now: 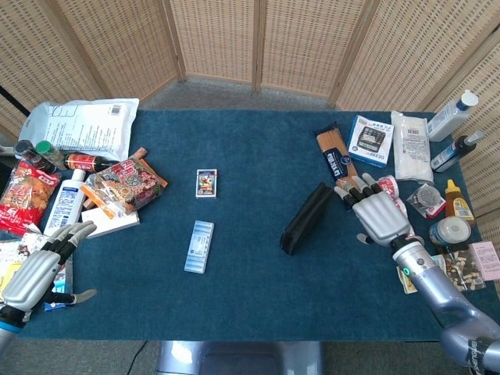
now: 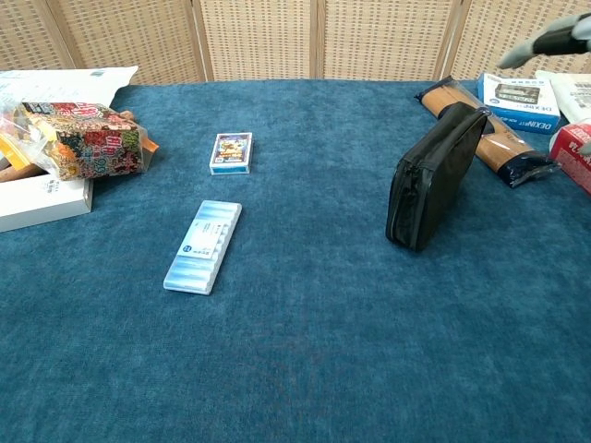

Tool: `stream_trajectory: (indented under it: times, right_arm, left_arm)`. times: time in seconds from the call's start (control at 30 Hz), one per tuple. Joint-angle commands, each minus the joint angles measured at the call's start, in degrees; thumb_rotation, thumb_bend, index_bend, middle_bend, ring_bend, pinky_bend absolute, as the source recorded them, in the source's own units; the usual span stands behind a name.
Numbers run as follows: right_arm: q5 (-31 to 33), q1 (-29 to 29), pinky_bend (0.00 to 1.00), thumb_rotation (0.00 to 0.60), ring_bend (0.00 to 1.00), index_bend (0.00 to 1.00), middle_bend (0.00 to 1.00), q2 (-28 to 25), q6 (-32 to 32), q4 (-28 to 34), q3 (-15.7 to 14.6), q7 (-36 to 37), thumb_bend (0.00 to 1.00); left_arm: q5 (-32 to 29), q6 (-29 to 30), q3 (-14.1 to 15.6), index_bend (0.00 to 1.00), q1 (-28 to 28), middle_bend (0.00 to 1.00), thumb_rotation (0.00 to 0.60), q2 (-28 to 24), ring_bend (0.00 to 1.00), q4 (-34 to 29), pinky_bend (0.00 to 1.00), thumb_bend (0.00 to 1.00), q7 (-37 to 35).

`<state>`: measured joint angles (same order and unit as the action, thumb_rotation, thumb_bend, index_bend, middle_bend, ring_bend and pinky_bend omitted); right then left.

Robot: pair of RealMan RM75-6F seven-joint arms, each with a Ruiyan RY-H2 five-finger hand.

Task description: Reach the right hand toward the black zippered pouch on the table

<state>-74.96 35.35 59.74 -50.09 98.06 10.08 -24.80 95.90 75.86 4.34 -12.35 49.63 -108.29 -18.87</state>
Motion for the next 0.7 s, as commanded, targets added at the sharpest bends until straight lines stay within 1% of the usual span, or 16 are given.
stream_trajectory:
  times: [0.03,0.17,0.43,0.7]
  right_arm:
    - [0.1,2.4,0.0,0.6,0.0,0.0,0.0,1.4,2.3,-1.3,-0.3,-1.8,0.17]
    - [0.7,5.3,0.0,0.6,0.0,0.0,0.0,2.9,5.4,-2.5,-0.6,-3.5,0.17]
    - [3.1,9.7,0.0,0.6,0.0,0.0,0.0,5.3,9.2,-3.9,-1.5,-7.0,0.17]
    - [7.4,13.9,0.0,0.6,0.0,0.0,0.0,8.3,12.2,-6.2,-3.0,-11.4,0.17]
  left_arm:
    - [0.2,0.2,0.1,0.0,0.1,0.0,0.6,-0.1,0.0,-0.1,0.0,0.04,0.0]
    - [-0.1,0.4,0.2,0.0,0.3,0.0,0.6,-0.1,0.0,-0.1,0.0,0.04,-0.1]
    - [-0.7,0.4,0.3,0.0,0.5,0.0,0.6,0.2,0.0,0.7,0.0,0.05,-0.9]
    - [-1.0,0.9,0.5,0.0,1.0,0.0,0.6,0.5,0.0,2.0,0.0,0.04,-2.3]
